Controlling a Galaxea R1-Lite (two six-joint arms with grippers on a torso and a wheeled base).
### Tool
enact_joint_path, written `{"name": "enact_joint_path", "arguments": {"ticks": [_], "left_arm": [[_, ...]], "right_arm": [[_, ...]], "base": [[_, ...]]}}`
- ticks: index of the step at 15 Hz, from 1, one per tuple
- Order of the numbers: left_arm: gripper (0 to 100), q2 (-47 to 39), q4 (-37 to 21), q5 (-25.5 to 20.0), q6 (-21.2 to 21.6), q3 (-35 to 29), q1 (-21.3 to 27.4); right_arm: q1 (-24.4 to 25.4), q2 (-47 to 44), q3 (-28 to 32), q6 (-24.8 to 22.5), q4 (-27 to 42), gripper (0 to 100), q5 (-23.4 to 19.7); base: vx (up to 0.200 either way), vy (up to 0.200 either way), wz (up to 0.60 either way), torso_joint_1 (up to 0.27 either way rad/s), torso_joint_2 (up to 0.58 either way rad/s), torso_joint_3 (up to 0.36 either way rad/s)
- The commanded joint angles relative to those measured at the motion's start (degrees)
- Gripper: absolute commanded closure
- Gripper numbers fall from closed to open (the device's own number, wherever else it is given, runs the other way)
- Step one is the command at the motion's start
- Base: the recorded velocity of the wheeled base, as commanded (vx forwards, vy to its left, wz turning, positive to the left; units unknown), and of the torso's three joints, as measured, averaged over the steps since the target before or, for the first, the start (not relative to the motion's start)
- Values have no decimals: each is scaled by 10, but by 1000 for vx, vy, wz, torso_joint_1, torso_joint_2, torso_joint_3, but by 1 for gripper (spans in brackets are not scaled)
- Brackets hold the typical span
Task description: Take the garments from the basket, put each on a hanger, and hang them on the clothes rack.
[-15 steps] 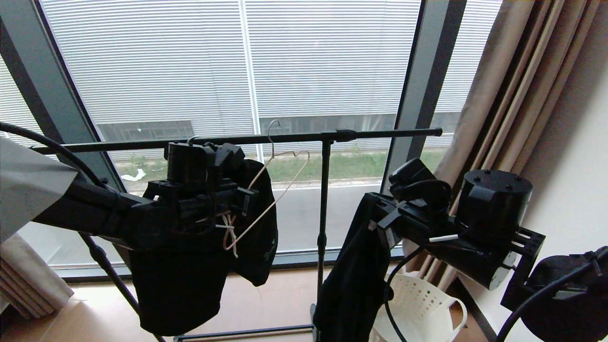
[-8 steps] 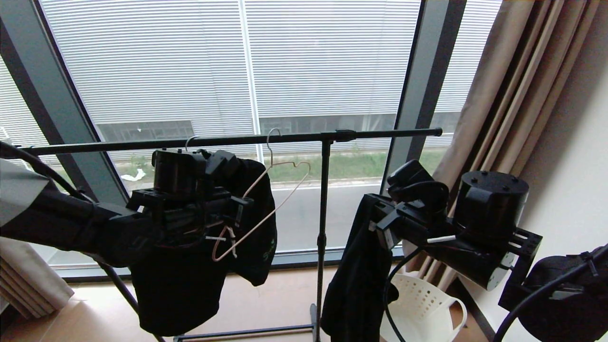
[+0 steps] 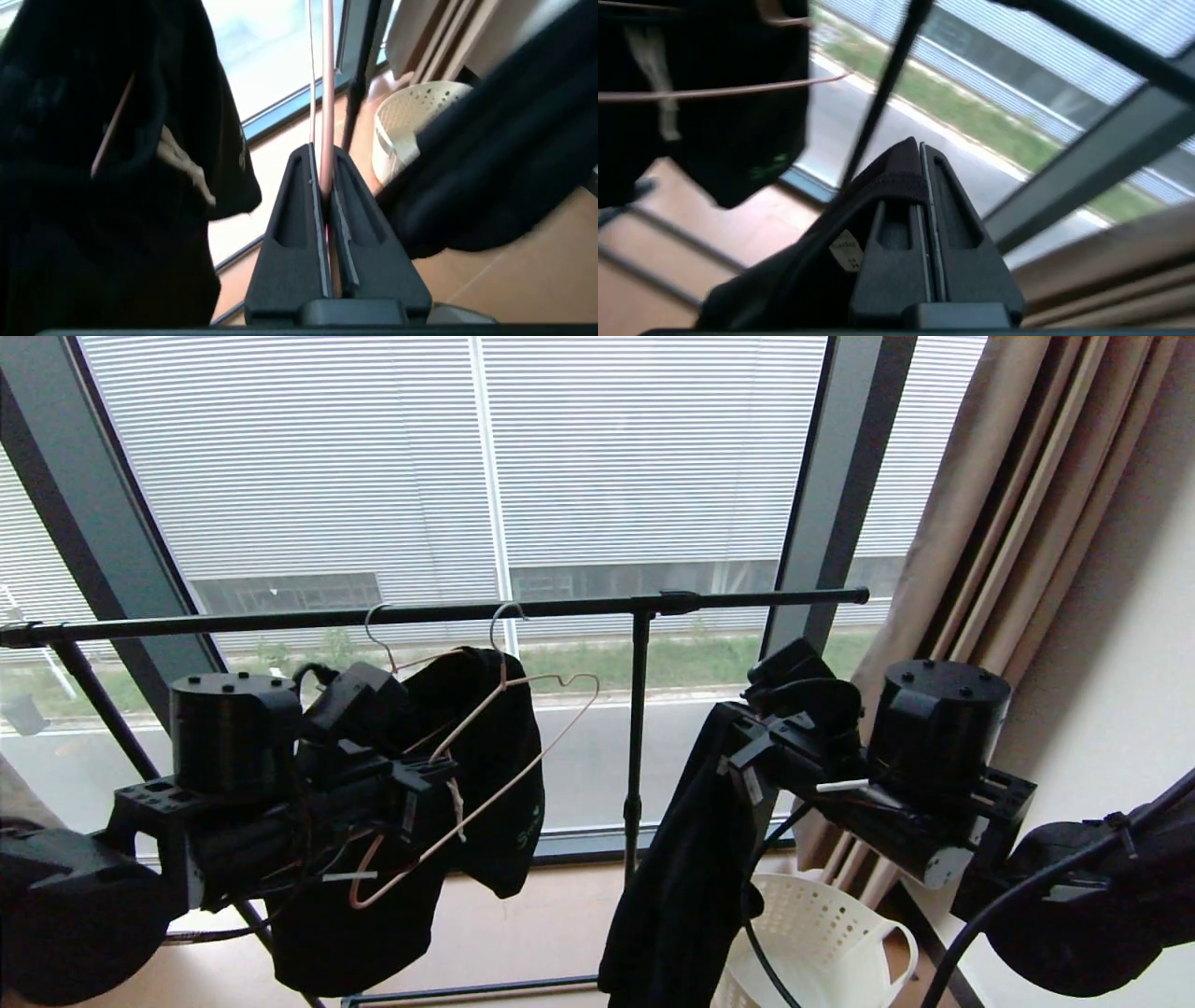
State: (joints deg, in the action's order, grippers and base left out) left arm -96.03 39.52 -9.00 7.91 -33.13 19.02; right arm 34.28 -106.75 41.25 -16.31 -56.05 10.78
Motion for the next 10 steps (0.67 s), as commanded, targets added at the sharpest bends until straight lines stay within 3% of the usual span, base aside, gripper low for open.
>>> {"name": "enact_joint_path", "arguments": {"ticks": [1,4,7,10], "left_arm": [[100,64,15,-8,4,59,0],[100,117,17,-60,44,116,-20],[100,167,17,-115,41,150,-31],[100,194,17,-148,41,174,-33]], "right_arm": [[0,-21,17,-8,-1,100,16],[0,-45,46,-10,-2,100,78],[-1,-64,74,-16,-3,100,141],[-3,-72,89,-16,0,100,159]], "base": [[0,0,0,0,0,0],[0,0,0,0,0,0],[0,0,0,0,0,0],[0,0,0,0,0,0]]}}
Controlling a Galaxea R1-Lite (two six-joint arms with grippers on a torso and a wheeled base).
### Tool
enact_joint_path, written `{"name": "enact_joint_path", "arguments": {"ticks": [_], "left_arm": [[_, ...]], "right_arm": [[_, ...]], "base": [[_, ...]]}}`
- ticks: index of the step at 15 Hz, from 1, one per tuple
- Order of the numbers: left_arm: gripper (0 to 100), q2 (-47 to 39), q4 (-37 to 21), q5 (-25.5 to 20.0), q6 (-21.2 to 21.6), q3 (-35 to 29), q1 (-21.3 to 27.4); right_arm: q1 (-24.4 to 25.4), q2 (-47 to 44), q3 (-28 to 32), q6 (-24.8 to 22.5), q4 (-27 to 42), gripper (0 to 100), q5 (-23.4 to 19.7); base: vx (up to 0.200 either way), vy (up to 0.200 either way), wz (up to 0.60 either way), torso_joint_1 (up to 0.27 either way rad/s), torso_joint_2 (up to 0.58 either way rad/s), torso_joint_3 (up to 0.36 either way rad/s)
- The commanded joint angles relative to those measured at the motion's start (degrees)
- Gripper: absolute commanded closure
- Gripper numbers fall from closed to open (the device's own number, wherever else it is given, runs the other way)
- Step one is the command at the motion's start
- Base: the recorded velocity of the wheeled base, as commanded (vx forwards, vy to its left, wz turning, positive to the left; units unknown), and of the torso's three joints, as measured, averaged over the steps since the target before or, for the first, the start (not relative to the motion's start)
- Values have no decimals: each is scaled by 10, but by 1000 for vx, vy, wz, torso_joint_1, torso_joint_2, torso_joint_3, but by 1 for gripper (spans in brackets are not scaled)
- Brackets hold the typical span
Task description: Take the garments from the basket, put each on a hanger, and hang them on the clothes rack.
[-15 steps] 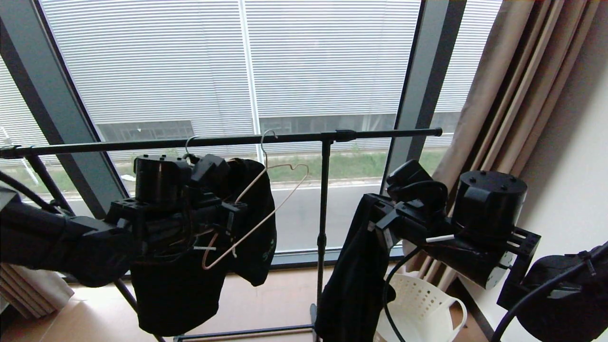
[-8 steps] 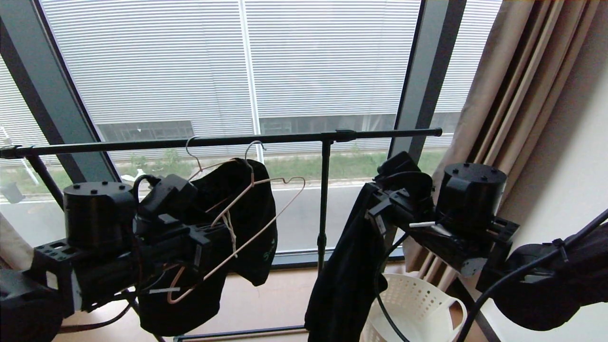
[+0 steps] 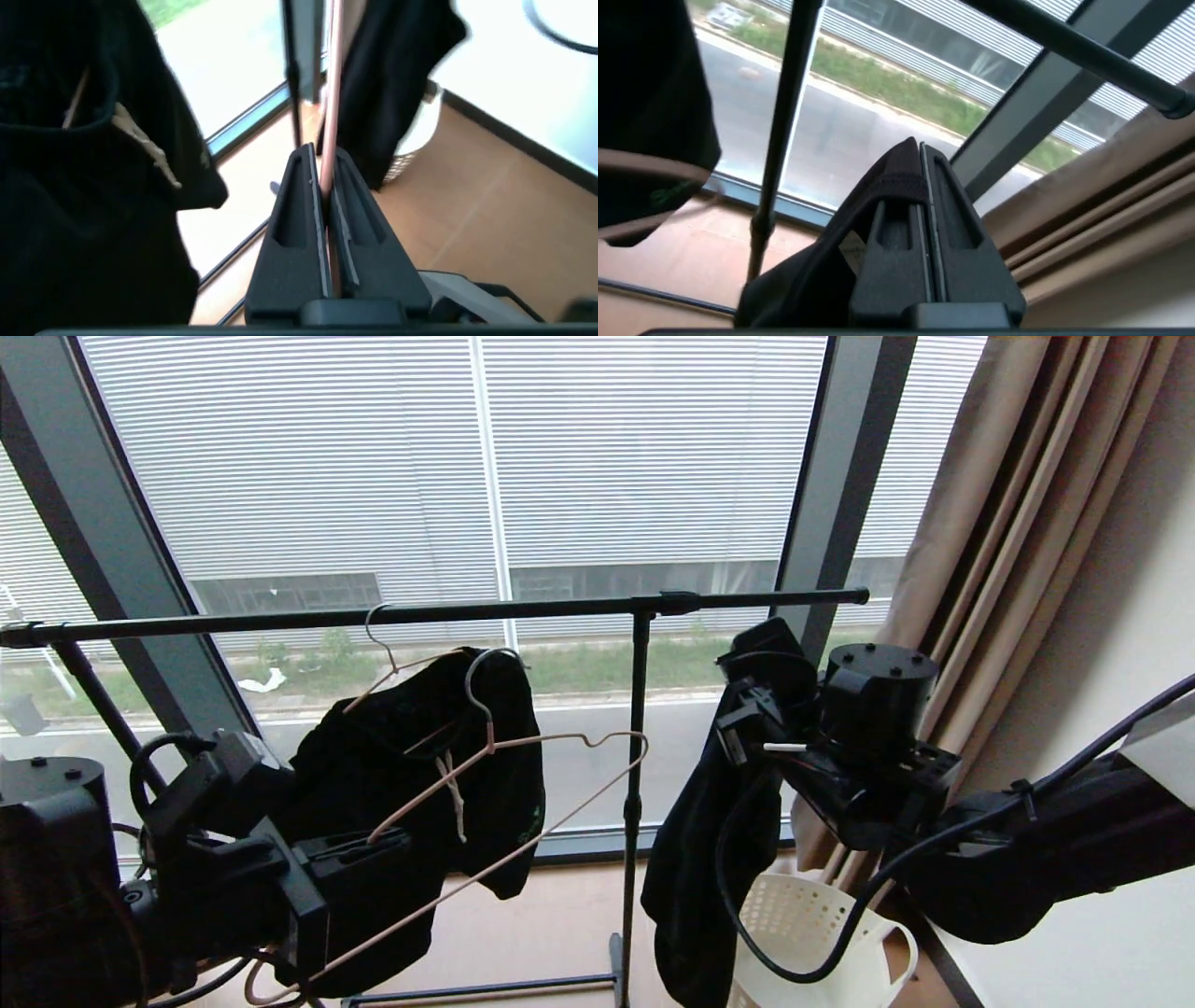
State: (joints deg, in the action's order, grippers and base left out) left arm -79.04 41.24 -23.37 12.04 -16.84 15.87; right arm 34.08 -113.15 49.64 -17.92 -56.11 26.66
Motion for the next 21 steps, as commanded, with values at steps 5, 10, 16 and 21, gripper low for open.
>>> {"name": "enact_joint_path", "arguments": {"ticks": [5,10,16,21], "left_arm": [[100,58,0,-55,-19,35,-19],[100,74,0,-83,-45,37,-18],[100,72,0,-92,-49,37,-8],[100,36,1,-92,-48,12,15]], "right_arm": [[-2,-41,29,0,0,100,27],[-3,-50,36,0,0,100,31],[-3,-56,46,2,0,100,45],[-3,-59,50,3,-2,100,56]], "base": [[0,0,0,0,0,0],[0,0,0,0,0,0],[0,0,0,0,0,0],[0,0,0,0,0,0]]}}
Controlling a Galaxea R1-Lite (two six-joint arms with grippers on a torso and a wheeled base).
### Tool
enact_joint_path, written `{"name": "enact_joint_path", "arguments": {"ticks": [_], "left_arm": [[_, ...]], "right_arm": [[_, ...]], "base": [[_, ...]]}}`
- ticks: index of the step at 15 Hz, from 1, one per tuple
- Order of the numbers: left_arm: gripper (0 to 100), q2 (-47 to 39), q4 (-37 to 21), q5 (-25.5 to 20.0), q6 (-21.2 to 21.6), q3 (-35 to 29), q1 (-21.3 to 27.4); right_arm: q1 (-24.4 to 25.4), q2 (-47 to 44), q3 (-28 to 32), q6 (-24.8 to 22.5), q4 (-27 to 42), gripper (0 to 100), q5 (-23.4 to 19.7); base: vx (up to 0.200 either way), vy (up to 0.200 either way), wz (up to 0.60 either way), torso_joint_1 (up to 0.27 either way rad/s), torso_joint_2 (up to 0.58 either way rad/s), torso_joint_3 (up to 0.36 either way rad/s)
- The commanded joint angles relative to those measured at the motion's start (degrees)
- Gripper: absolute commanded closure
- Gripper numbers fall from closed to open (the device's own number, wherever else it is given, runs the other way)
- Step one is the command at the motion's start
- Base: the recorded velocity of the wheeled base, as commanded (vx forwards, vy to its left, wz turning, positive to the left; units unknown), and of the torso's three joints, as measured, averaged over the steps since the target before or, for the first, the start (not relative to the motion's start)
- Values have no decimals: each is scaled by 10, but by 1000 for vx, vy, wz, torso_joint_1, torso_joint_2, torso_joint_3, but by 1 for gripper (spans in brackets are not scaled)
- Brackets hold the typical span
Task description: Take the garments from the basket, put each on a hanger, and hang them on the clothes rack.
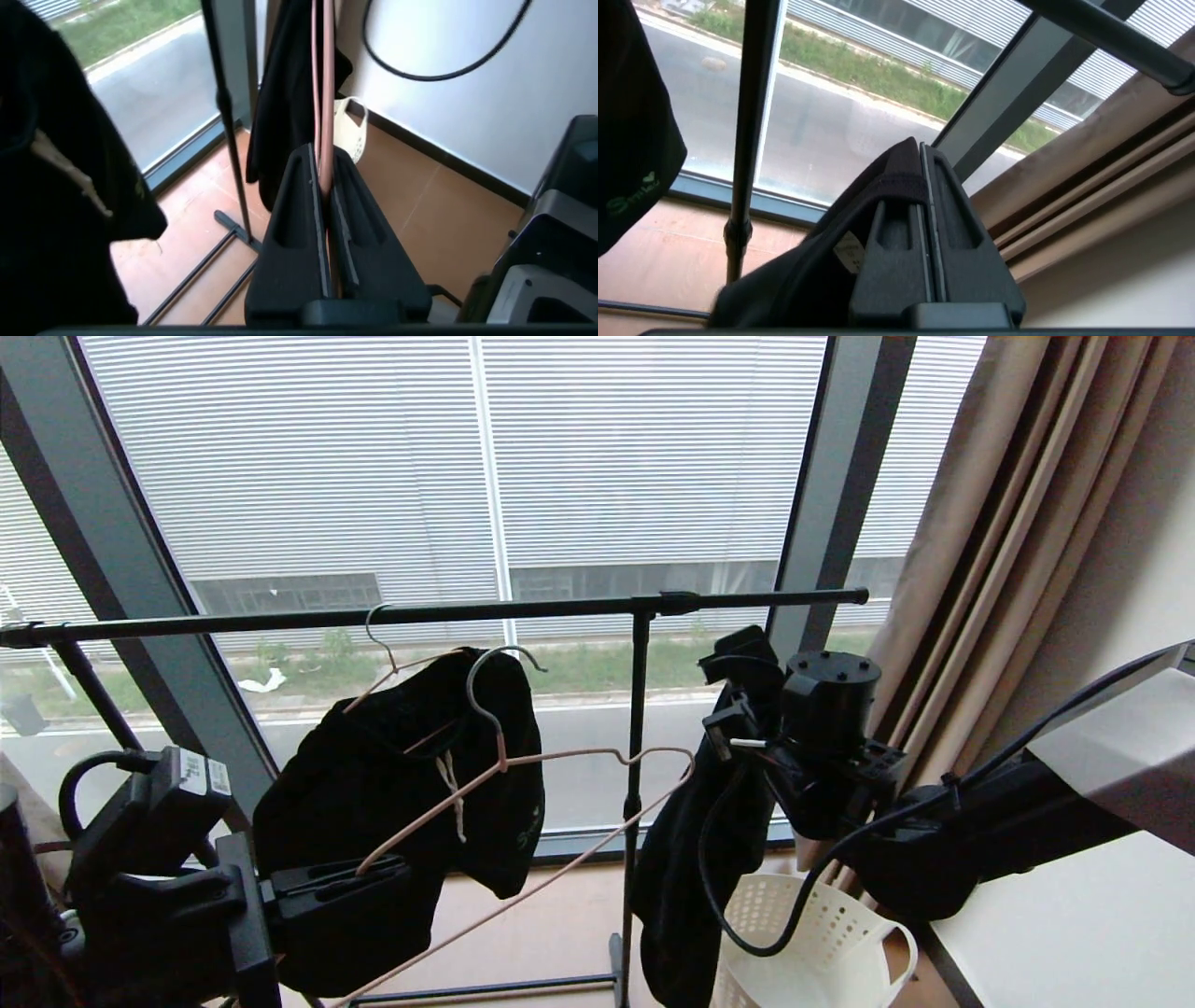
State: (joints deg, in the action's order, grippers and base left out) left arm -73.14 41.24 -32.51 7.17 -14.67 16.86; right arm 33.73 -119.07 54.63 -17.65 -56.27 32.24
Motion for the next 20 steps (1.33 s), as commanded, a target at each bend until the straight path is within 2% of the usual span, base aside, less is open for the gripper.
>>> {"name": "enact_joint_path", "arguments": {"ticks": [1,7,10,20], "left_arm": [[100,-32,1,0,0,-17,6],[100,-96,1,1,0,-59,12],[100,-119,24,1,-1,-70,13],[100,-132,64,1,-14,-69,30]], "right_arm": [[1,2,0,1,-1,100,0],[5,8,-5,3,-3,100,1],[15,7,-6,7,-3,100,1],[26,1,-5,21,-3,100,4]], "base": [[0,0,0,0,0,0],[0,0,0,0,0,0],[0,0,0,0,0,0],[0,0,0,0,0,0]]}}
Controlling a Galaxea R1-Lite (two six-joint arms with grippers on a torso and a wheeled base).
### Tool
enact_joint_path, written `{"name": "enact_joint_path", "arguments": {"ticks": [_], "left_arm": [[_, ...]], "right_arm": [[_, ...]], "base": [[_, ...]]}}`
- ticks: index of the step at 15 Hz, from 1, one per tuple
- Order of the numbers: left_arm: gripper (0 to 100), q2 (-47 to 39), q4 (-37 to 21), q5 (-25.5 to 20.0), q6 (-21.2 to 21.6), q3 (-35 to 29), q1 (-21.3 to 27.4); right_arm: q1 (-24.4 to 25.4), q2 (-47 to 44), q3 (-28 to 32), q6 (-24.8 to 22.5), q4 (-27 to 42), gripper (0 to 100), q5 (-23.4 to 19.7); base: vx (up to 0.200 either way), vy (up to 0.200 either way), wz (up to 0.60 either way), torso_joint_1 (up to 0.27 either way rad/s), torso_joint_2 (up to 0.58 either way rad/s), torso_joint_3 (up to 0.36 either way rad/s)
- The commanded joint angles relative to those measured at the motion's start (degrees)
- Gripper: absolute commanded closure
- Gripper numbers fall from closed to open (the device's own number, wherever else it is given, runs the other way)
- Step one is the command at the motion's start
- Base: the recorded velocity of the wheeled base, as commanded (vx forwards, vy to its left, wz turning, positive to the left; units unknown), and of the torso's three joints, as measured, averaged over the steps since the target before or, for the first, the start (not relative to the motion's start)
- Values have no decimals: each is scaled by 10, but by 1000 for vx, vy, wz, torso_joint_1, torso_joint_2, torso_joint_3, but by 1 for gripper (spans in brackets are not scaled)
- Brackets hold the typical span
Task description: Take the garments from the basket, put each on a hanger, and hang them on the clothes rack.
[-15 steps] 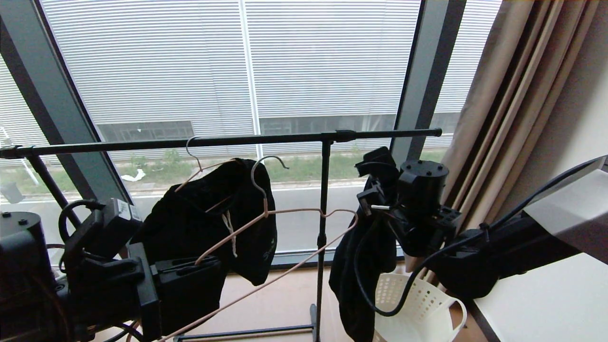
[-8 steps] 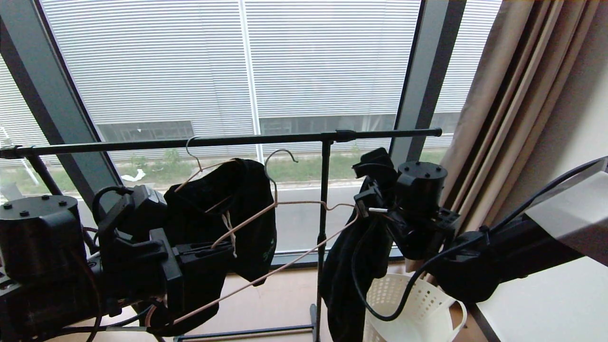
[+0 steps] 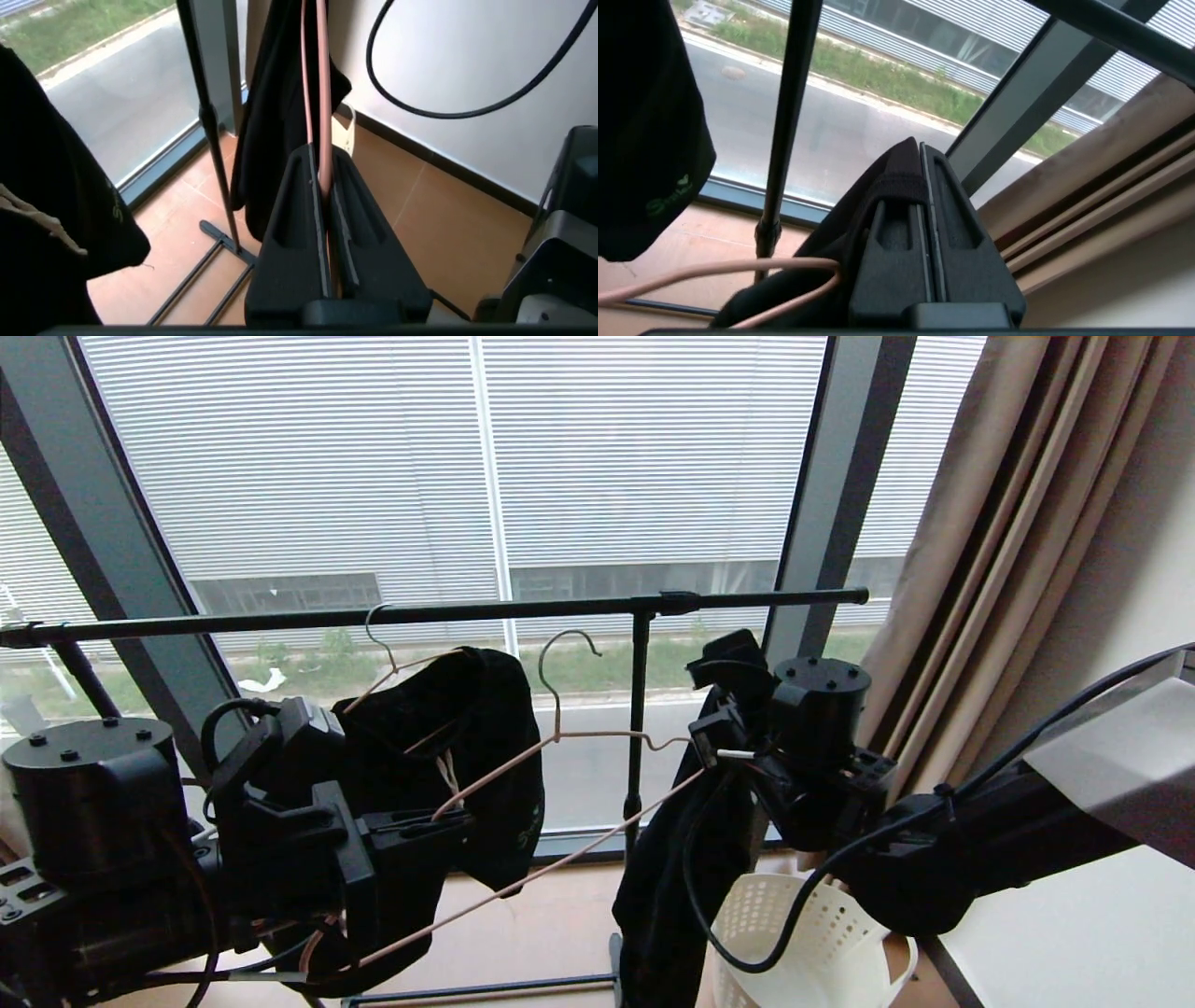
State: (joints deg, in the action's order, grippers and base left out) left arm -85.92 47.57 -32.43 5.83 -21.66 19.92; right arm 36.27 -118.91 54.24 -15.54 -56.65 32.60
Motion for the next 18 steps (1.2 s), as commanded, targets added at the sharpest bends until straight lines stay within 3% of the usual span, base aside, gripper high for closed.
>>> {"name": "enact_joint_path", "arguments": {"ticks": [1,8,18], "left_arm": [[100,-7,13,0,1,6,-1],[100,-3,84,0,1,77,0],[100,5,87,2,-17,75,17]], "right_arm": [[2,0,1,1,-1,100,1],[-6,-21,21,3,-17,100,22],[-14,-33,33,4,-22,100,23]], "base": [[0,0,0,0,0,0],[0,0,0,0,0,0],[0,0,0,0,0,0]]}}
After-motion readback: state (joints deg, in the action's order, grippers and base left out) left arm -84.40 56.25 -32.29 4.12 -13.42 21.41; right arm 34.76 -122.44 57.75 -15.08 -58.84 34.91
